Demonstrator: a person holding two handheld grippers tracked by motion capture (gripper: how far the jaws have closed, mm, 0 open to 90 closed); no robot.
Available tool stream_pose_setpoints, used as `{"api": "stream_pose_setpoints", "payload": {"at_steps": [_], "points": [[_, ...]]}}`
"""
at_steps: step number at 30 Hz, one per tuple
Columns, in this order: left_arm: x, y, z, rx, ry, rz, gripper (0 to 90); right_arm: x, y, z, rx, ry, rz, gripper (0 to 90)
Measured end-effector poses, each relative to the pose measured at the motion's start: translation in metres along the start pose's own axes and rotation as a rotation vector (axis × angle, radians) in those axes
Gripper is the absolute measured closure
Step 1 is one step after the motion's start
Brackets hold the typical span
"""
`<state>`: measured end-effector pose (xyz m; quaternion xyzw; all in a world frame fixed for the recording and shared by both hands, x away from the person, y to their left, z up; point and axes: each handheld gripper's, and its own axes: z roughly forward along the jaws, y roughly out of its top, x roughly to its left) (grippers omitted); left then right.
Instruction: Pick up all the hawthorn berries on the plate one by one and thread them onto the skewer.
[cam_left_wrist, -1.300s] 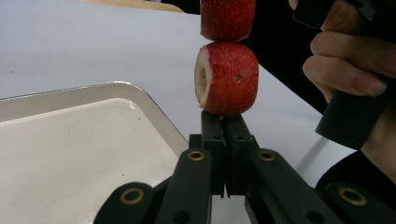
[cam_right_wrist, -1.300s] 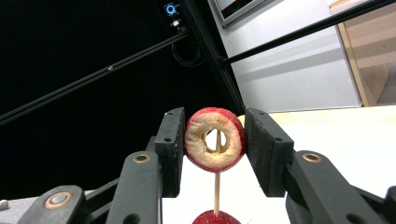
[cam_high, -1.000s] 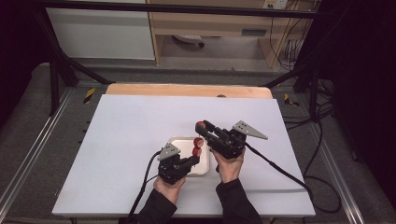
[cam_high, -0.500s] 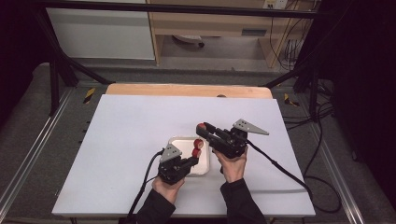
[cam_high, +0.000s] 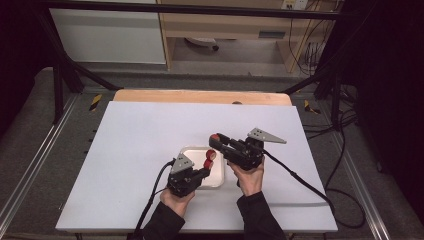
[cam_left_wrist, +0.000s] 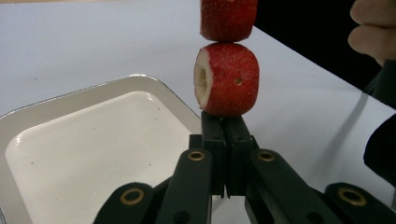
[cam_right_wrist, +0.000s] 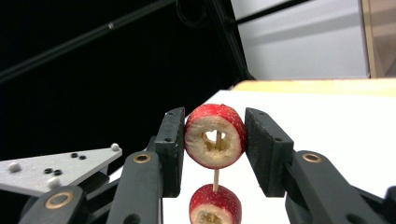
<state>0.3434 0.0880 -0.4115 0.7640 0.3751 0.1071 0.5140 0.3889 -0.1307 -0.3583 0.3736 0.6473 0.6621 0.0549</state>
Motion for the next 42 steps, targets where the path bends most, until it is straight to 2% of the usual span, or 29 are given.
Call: {"api": "stream_pose_setpoints", "payload": {"at_steps": [5, 9, 12, 13, 20, 22, 23, 25, 29, 37, 42], "points": [[-0.0003, 0.0004, 0.0006, 0.008, 0.0, 0.012, 89.1, -0.0003, -0.0008, -0.0014, 0.004, 0.007, -0.009, 60.4], [0.002, 0.0002, -0.0016, 0.008, 0.002, 0.01, 89.1, -0.0017, -0.0014, -0.0042, 0.001, 0.02, 0.004, 60.5], [0.0025, -0.001, -0.0009, 0.013, -0.003, 0.008, 89.1, -0.0016, -0.0034, -0.0033, 0.006, 0.008, -0.011, 60.5], [0.0015, -0.0011, -0.0015, 0.01, 0.007, 0.02, 89.1, -0.0023, -0.0037, -0.0035, 0.004, 0.016, -0.001, 60.5], [0.0037, -0.0024, -0.0014, 0.028, 0.01, 0.022, 89.1, -0.0031, -0.0053, -0.0022, 0.014, 0.01, -0.006, 60.5], [0.0018, -0.0033, -0.0003, 0.033, 0.016, 0.039, 89.1, -0.0032, -0.0069, -0.0016, 0.015, 0.014, 0.001, 60.5], [0.0022, -0.0031, -0.0003, 0.03, 0.006, 0.028, 89.1, -0.0031, -0.0075, -0.001, 0.016, 0.017, 0.003, 60.5], [0.0014, -0.0027, -0.0001, 0.032, 0.016, 0.042, 89.1, -0.0033, -0.0069, -0.0011, 0.015, 0.019, 0.002, 60.6], [0.0023, -0.0016, -0.0022, 0.024, 0.011, 0.032, 89.1, -0.0025, -0.0069, -0.0032, 0.013, 0.018, 0.002, 60.6], [0.0032, -0.0023, -0.0014, 0.04, 0.017, 0.043, 89.1, -0.0023, -0.009, -0.0029, 0.013, 0.013, -0.008, 60.6], [0.0038, -0.0029, -0.0018, 0.041, 0.016, 0.049, 89.1, -0.0045, -0.0093, -0.0026, 0.018, 0.022, 0.006, 60.5]]}}
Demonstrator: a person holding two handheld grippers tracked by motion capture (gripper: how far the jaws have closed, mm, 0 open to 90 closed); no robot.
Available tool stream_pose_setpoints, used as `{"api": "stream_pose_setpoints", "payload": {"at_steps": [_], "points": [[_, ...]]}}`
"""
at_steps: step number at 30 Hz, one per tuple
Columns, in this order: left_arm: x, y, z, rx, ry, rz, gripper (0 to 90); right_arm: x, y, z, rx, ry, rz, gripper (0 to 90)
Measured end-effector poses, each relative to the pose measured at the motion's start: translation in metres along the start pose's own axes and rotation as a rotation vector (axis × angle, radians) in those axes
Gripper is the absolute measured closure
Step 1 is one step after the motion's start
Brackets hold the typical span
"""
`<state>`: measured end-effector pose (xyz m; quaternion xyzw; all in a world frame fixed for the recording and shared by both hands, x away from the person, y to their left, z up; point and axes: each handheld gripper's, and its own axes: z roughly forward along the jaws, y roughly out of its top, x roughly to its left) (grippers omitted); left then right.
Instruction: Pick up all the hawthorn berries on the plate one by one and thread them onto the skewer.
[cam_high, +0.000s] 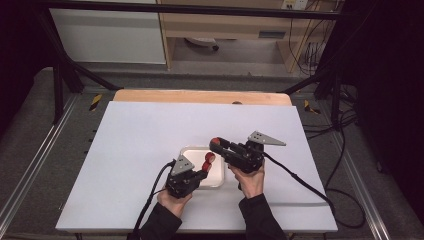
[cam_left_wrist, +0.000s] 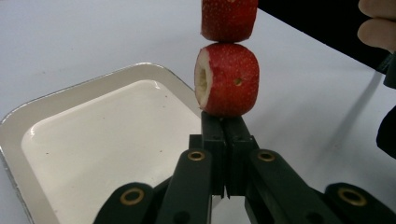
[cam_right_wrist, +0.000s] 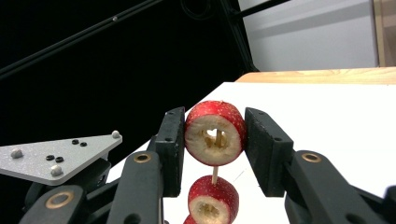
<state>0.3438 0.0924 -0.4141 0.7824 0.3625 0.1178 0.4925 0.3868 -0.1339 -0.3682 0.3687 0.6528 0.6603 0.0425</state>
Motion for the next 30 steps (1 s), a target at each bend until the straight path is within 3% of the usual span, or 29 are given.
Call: {"api": "stream_pose_setpoints", "payload": {"at_steps": [6, 9, 12, 19, 24, 25, 26, 30], "points": [[0.003, 0.0, -0.006, -0.006, 0.023, 0.082, 88.9, -0.001, 0.007, -0.003, 0.029, 0.018, 0.006, 59.7], [0.005, -0.001, -0.009, -0.005, 0.022, 0.083, 88.9, -0.001, 0.007, -0.003, 0.033, 0.018, -0.001, 57.9], [0.01, 0.0, -0.012, -0.015, 0.021, 0.066, 88.9, 0.0, 0.008, -0.005, 0.013, -0.009, -0.019, 45.8], [0.01, 0.003, -0.015, 0.014, 0.022, 0.093, 88.9, -0.003, 0.015, -0.005, -0.006, 0.004, 0.0, 43.0], [0.006, 0.003, -0.012, 0.052, 0.024, 0.121, 88.9, -0.003, 0.013, 0.002, 0.018, 0.006, -0.001, 47.0], [0.006, 0.004, -0.012, 0.053, 0.025, 0.126, 88.9, -0.003, 0.013, 0.004, 0.031, 0.006, 0.002, 53.1], [0.005, 0.004, -0.013, 0.053, 0.036, 0.129, 88.9, -0.003, 0.012, 0.006, 0.047, 0.017, 0.004, 58.3], [0.006, 0.005, -0.019, 0.06, 0.077, 0.127, 89.0, -0.001, 0.009, 0.008, 0.034, 0.012, 0.034, 59.8]]}}
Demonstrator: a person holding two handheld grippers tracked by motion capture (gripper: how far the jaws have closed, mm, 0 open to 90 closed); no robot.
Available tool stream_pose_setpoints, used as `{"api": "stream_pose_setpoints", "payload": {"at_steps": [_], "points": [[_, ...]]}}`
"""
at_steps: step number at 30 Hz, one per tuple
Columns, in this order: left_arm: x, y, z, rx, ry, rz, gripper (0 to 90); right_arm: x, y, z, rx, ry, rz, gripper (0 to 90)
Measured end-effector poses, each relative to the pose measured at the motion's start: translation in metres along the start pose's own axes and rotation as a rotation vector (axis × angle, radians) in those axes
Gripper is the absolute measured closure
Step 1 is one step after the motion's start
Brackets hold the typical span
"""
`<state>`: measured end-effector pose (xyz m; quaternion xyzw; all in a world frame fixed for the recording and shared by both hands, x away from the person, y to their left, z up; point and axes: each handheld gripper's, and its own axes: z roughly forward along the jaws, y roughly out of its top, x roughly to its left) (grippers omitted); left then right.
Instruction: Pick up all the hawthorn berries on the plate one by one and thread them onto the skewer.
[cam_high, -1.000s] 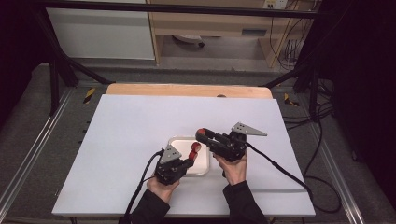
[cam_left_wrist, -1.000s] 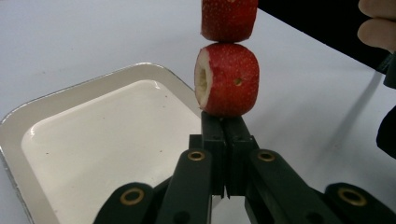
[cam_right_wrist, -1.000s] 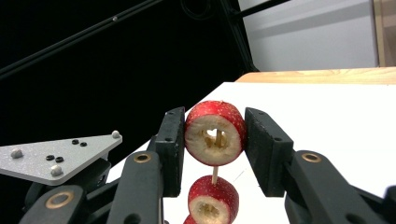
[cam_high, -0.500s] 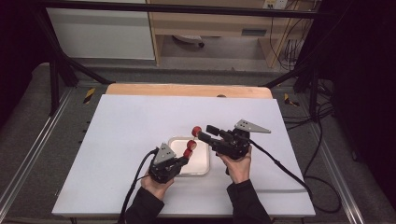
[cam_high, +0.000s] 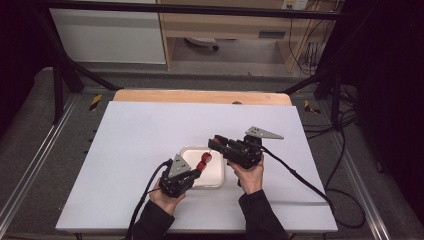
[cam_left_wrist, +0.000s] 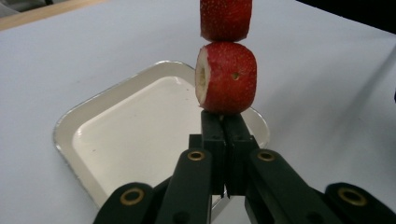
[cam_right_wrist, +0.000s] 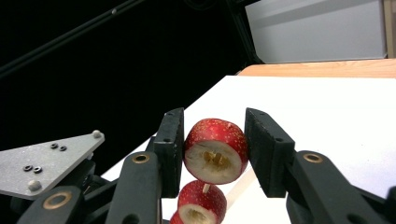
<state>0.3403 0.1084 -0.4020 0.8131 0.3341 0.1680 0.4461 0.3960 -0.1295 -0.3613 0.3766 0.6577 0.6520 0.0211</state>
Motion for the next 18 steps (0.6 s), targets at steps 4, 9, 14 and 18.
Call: {"api": "stream_pose_setpoints", "payload": {"at_steps": [4, 9, 14, 18], "points": [[0.0, -0.007, 0.001, 0.017, 0.012, 0.005, 89.1, 0.0, -0.009, 0.004, 0.006, -0.02, -0.003, 60.1], [-0.002, -0.005, -0.002, 0.003, -0.017, -0.01, 89.1, 0.004, -0.015, 0.002, -0.044, -0.019, -0.001, 60.4], [-0.007, -0.004, 0.004, 0.031, -0.064, -0.02, 89.1, 0.008, -0.013, 0.001, -0.021, -0.021, -0.032, 60.4], [0.0, -0.005, 0.001, 0.031, -0.049, -0.037, 89.1, 0.008, -0.013, 0.0, -0.012, -0.018, -0.034, 60.4]]}}
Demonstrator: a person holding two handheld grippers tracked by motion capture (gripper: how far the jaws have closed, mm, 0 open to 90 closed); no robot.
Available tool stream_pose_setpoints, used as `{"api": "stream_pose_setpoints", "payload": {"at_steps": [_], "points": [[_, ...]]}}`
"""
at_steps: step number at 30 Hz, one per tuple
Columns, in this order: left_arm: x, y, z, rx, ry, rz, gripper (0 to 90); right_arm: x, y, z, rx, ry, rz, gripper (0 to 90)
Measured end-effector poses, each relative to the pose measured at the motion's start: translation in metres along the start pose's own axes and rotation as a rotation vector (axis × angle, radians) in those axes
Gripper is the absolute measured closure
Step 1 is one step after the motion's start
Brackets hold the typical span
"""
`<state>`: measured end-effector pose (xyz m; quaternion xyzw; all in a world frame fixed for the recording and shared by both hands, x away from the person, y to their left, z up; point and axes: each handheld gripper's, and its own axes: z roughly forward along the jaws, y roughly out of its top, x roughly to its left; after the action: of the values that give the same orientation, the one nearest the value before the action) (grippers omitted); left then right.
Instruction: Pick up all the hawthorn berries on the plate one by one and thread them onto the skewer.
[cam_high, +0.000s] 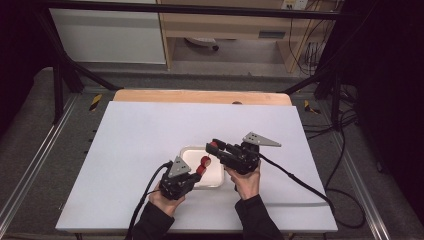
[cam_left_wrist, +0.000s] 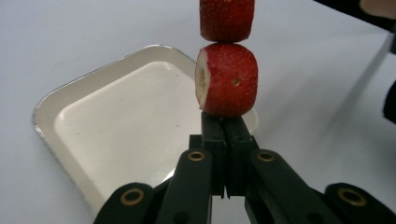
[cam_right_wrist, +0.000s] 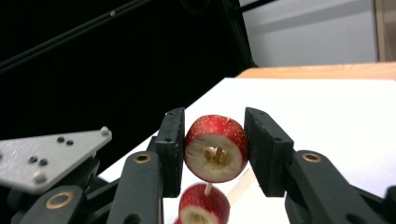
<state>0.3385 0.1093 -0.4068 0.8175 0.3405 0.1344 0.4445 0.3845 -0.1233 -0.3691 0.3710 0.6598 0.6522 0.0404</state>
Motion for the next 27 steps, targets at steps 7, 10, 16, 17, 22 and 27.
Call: {"api": "stream_pose_setpoints", "payload": {"at_steps": [7, 10, 16, 17, 22, 27], "points": [[0.007, 0.006, -0.007, -0.06, -0.025, -0.012, 88.9, 0.003, 0.017, -0.006, 0.011, 0.009, -0.026, 53.1], [0.015, 0.001, -0.007, -0.039, -0.026, -0.043, 88.9, 0.003, 0.026, -0.014, 0.004, -0.024, -0.073, 44.0], [0.02, 0.001, -0.009, -0.019, -0.018, -0.042, 88.8, -0.007, 0.019, -0.015, 0.119, -0.104, -0.171, 27.6], [0.021, 0.001, -0.01, -0.016, -0.014, -0.04, 88.8, -0.01, 0.016, -0.015, 0.141, -0.113, -0.185, 26.3], [0.028, 0.002, -0.014, 0.021, -0.005, -0.047, 88.7, -0.024, 0.006, -0.02, 0.173, -0.161, -0.21, 17.6], [0.036, 0.002, -0.018, 0.051, 0.006, -0.047, 88.6, -0.038, 0.0, -0.034, 0.209, -0.206, -0.234, 9.2]]}}
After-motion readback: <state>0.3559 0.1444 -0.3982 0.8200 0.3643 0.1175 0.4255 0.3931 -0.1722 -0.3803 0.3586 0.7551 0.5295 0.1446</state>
